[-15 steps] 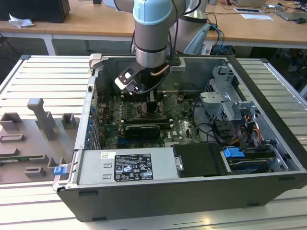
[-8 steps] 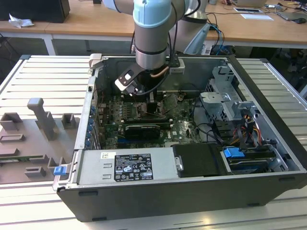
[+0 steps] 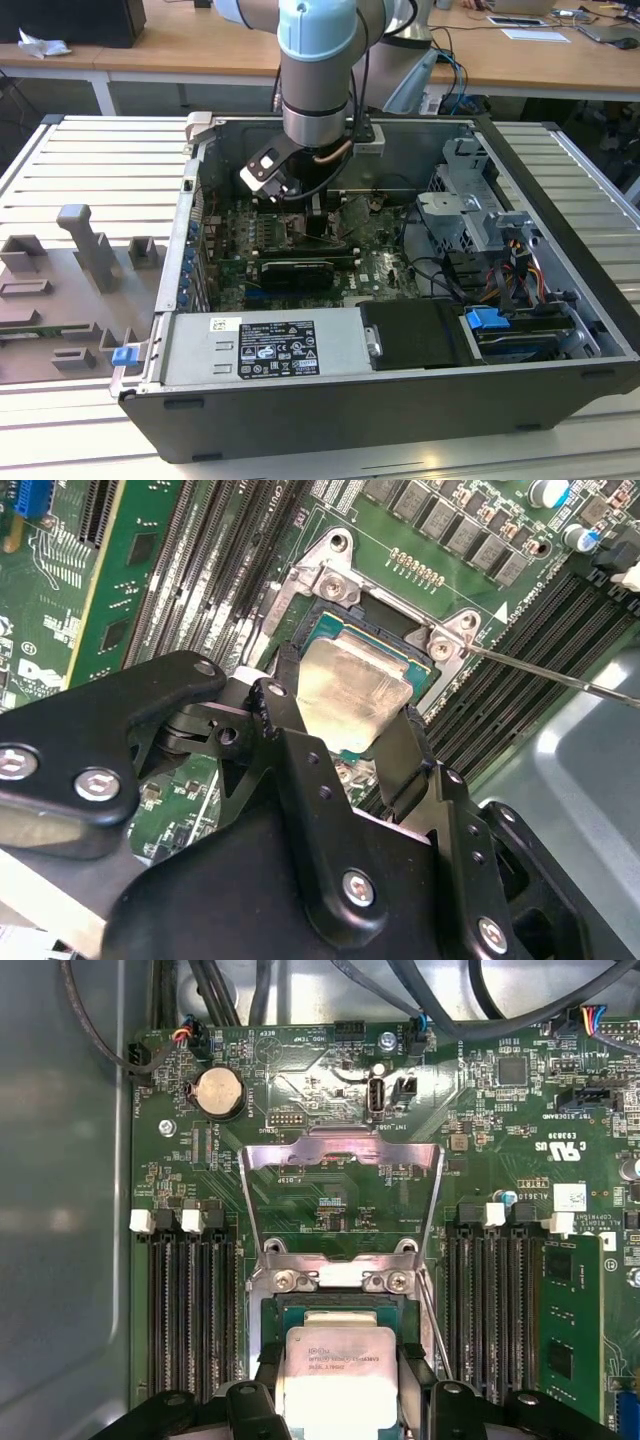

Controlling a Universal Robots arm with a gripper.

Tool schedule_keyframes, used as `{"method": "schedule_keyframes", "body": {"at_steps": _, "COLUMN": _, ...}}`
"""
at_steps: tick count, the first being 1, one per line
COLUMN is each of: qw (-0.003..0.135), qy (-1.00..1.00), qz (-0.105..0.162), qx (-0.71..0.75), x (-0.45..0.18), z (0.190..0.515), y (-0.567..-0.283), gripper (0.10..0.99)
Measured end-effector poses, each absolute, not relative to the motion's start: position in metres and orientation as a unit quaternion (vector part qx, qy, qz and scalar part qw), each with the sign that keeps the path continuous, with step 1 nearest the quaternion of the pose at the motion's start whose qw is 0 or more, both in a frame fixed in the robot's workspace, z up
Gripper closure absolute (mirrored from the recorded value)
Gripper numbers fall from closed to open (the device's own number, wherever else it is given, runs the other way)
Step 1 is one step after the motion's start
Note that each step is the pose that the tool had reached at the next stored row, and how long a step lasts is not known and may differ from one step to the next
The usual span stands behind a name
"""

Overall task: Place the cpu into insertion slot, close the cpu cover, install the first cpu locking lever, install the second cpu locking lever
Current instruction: 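Place the cpu into insertion slot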

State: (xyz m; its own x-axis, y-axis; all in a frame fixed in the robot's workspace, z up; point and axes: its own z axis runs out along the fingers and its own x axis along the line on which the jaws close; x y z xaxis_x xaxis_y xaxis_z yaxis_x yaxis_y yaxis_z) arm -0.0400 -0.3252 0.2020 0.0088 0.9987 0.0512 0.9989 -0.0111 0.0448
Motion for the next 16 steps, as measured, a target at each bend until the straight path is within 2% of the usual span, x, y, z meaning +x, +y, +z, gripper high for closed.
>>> {"method": "schedule_keyframes", "body": {"at_steps": 11, "qw": 0.002, "qy": -0.703, "qz": -0.034, "qx": -0.710, "x": -0.0395, "z": 0.2004, "y": -0.3251, "gripper": 0.549}}
{"method": "schedule_keyframes", "body": {"at_steps": 12, "qw": 0.002, "qy": -0.703, "qz": -0.034, "qx": -0.710, "x": -0.0394, "z": 0.2003, "y": -0.3251, "gripper": 0.537}}
{"method": "schedule_keyframes", "body": {"at_steps": 13, "qw": 0.002, "qy": -0.703, "qz": -0.034, "qx": -0.710, "x": -0.0394, "z": 0.2001, "y": -0.3251, "gripper": 0.475}}
{"method": "schedule_keyframes", "body": {"at_steps": 16, "qw": 0.002, "qy": -0.703, "qz": -0.034, "qx": -0.710, "x": -0.0393, "z": 0.2001, "y": -0.3249, "gripper": 0.475}}
